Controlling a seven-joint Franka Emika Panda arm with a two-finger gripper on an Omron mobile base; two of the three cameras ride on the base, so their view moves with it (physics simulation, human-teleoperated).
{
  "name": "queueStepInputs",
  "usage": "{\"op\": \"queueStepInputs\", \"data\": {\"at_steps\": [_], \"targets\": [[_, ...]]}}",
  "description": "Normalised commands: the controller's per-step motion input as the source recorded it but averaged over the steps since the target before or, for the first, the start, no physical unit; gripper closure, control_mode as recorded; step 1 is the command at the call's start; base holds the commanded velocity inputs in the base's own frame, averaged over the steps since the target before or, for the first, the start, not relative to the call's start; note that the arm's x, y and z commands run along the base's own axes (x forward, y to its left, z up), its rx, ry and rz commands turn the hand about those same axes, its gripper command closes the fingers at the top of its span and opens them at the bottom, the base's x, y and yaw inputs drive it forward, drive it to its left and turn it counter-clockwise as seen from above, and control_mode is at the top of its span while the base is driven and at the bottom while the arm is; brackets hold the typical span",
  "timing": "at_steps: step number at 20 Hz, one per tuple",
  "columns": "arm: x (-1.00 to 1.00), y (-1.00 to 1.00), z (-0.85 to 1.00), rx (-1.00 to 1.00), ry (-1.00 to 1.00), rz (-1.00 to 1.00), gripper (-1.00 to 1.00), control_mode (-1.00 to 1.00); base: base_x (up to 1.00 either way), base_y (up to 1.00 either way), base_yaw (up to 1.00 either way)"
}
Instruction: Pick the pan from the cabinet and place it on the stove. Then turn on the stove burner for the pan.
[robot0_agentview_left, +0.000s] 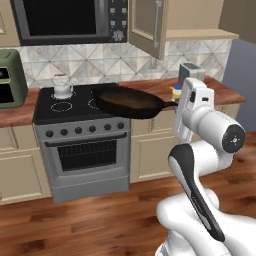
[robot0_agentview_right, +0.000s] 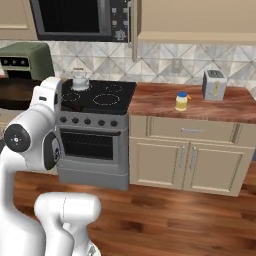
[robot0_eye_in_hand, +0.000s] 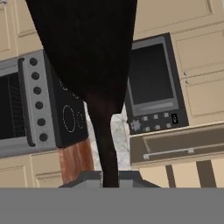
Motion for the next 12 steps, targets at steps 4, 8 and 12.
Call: {"op": "queueStepInputs", "data": {"at_steps": [4, 8, 12], "targets": [[0.00, 0.00, 0.00, 0.00, 0.00, 0.00, 1.00, 1.00, 0.66, 0.27, 0.00], [0.00, 0.00, 0.00, 0.00, 0.00, 0.00, 1.00, 1.00, 0.59, 0.45, 0.00], [0.00, 0.00, 0.00, 0.00, 0.00, 0.00, 1.00, 1.00, 0.39, 0.63, 0.00]]}}
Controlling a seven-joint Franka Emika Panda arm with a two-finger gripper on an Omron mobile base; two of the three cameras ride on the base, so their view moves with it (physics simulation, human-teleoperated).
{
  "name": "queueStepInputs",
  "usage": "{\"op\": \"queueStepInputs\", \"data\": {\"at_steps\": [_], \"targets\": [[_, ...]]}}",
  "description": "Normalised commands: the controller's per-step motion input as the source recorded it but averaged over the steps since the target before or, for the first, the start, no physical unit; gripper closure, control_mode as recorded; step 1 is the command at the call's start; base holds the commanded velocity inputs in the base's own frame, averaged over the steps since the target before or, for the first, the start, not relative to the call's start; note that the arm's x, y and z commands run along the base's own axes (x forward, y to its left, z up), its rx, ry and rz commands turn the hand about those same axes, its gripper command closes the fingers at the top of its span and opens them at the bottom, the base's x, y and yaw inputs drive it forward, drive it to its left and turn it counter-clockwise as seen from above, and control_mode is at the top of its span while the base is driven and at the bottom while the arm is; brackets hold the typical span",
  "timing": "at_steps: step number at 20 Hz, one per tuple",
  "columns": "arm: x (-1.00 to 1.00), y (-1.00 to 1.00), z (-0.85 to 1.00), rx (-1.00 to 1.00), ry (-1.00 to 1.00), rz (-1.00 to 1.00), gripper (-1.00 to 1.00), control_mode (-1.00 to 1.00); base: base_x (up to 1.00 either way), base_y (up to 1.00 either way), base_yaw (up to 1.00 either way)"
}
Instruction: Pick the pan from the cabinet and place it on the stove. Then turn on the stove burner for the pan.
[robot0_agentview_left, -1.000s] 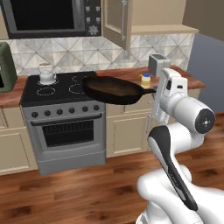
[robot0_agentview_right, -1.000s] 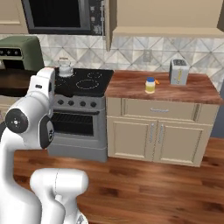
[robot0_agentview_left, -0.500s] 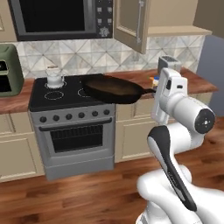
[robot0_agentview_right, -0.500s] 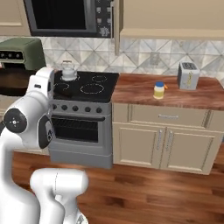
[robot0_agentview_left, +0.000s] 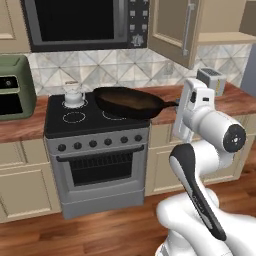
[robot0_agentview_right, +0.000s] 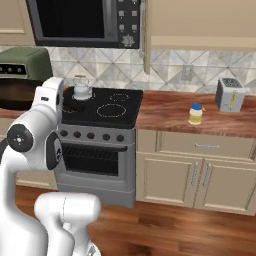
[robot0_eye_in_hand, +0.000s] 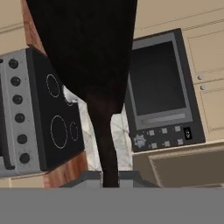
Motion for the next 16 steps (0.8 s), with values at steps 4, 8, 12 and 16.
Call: {"op": "queueStepInputs", "data": {"at_steps": [4, 8, 12, 16], "targets": [[0.00, 0.00, 0.00, 0.00, 0.00, 0.00, 1.00, 1.00, 0.44, 0.53, 0.00], [0.00, 0.00, 0.00, 0.00, 0.00, 0.00, 1.00, 1.00, 0.55, 0.29, 0.00], [0.00, 0.00, 0.00, 0.00, 0.00, 0.00, 1.00, 1.00, 0.51, 0.06, 0.00], [0.00, 0.00, 0.00, 0.00, 0.00, 0.00, 1.00, 1.00, 0.49, 0.02, 0.00]]}}
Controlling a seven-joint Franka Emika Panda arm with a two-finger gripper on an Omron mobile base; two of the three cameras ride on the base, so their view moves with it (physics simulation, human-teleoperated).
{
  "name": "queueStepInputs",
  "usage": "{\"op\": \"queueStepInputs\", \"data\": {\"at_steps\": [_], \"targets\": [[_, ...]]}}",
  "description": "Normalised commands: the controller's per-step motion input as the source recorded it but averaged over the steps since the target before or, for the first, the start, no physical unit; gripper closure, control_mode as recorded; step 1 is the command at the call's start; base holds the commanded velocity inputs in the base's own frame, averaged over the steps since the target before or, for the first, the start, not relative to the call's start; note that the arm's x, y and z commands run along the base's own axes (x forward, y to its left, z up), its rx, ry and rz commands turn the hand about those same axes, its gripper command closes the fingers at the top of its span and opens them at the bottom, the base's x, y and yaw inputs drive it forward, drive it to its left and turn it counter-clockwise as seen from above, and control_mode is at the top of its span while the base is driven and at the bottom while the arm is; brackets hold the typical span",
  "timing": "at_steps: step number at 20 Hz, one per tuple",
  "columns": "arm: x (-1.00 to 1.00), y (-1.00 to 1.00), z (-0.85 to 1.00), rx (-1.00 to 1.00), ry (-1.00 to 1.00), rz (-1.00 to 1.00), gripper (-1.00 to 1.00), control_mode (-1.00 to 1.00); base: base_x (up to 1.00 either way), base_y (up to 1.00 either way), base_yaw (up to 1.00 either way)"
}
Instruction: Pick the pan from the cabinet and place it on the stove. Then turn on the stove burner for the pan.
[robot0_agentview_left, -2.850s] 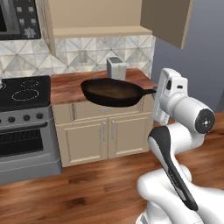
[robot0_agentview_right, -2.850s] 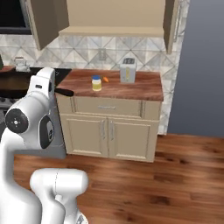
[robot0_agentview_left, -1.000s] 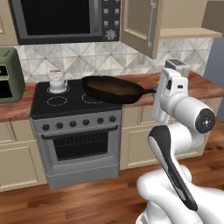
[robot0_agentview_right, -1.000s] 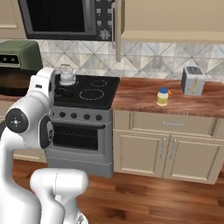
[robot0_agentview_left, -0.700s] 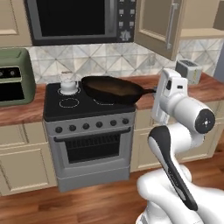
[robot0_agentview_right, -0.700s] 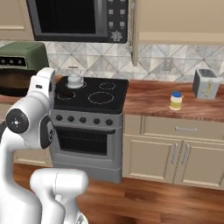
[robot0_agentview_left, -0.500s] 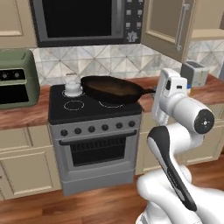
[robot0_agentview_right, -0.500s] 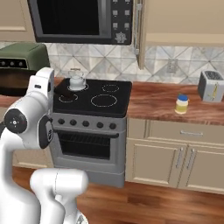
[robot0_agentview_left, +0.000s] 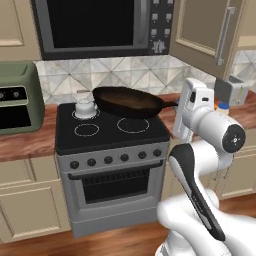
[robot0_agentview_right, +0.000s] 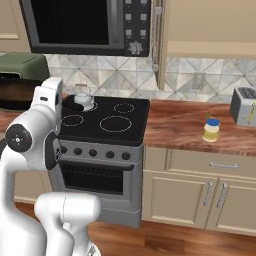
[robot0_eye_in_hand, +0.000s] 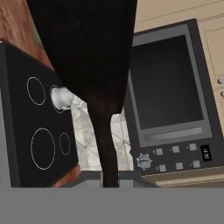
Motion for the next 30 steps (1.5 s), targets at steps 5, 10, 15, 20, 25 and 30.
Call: {"op": "queueStepInputs", "data": {"at_steps": [5, 10, 15, 20, 25, 30], "targets": [[0.00, 0.00, 0.00, 0.00, 0.00, 0.00, 1.00, 1.00, 0.44, 0.01, 0.00], [0.00, 0.00, 0.00, 0.00, 0.00, 0.00, 1.00, 1.00, 0.41, 0.00, 0.00], [0.00, 0.00, 0.00, 0.00, 0.00, 0.00, 1.00, 1.00, 0.48, 0.00, 0.00], [0.00, 0.00, 0.00, 0.00, 0.00, 0.00, 1.00, 1.00, 0.47, 0.00, 0.00], [0.00, 0.00, 0.00, 0.00, 0.00, 0.00, 1.00, 1.00, 0.42, 0.00, 0.00], [0.00, 0.00, 0.00, 0.00, 0.00, 0.00, 1.00, 1.00, 0.35, -0.07, -0.01]]}}
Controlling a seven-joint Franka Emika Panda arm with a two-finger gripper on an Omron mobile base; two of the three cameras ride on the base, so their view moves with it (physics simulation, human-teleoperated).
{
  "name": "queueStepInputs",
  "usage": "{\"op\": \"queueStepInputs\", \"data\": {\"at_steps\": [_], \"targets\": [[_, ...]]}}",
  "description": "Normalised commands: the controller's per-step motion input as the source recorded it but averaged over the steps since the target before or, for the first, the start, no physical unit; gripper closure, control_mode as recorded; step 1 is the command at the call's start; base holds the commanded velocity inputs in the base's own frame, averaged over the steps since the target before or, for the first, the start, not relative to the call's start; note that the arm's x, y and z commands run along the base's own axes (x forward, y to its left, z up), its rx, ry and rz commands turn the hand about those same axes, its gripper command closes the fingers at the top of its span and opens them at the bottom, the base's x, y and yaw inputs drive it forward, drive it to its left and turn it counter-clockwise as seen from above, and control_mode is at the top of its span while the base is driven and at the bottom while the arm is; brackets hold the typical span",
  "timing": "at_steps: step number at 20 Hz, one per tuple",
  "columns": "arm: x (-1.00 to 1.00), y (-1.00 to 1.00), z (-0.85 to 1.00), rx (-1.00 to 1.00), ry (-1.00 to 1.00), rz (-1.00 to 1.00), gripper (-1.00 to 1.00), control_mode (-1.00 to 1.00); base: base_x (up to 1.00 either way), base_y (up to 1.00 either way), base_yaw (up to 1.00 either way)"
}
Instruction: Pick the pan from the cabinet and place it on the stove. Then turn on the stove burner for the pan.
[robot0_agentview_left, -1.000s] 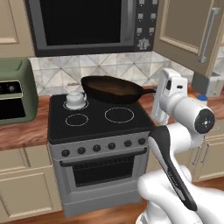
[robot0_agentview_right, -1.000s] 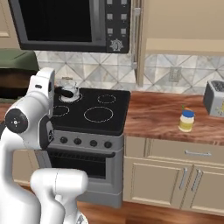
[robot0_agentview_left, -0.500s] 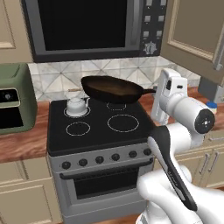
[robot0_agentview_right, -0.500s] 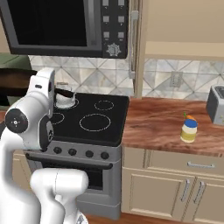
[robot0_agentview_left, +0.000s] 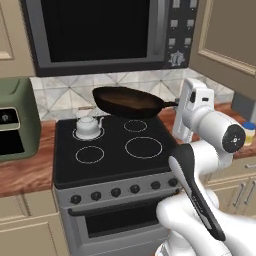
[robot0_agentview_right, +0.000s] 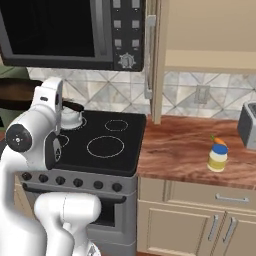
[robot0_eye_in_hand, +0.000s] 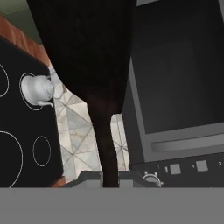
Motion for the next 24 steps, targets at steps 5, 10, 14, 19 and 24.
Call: {"op": "queueStepInputs", "data": {"at_steps": [5, 10, 14, 19, 24], "targets": [[0.00, 0.00, 0.00, 0.00, 0.00, 0.00, 1.00, 1.00, 0.36, -0.02, -0.04], [0.00, 0.00, 0.00, 0.00, 0.00, 0.00, 1.00, 1.00, 0.38, 0.00, -0.05], [0.00, 0.00, 0.00, 0.00, 0.00, 0.00, 1.00, 1.00, 0.36, 0.00, -0.05], [0.00, 0.00, 0.00, 0.00, 0.00, 0.00, 1.00, 1.00, 0.32, 0.00, -0.05], [0.00, 0.00, 0.00, 0.00, 0.00, 0.00, 1.00, 1.00, 0.28, 0.00, -0.07]]}}
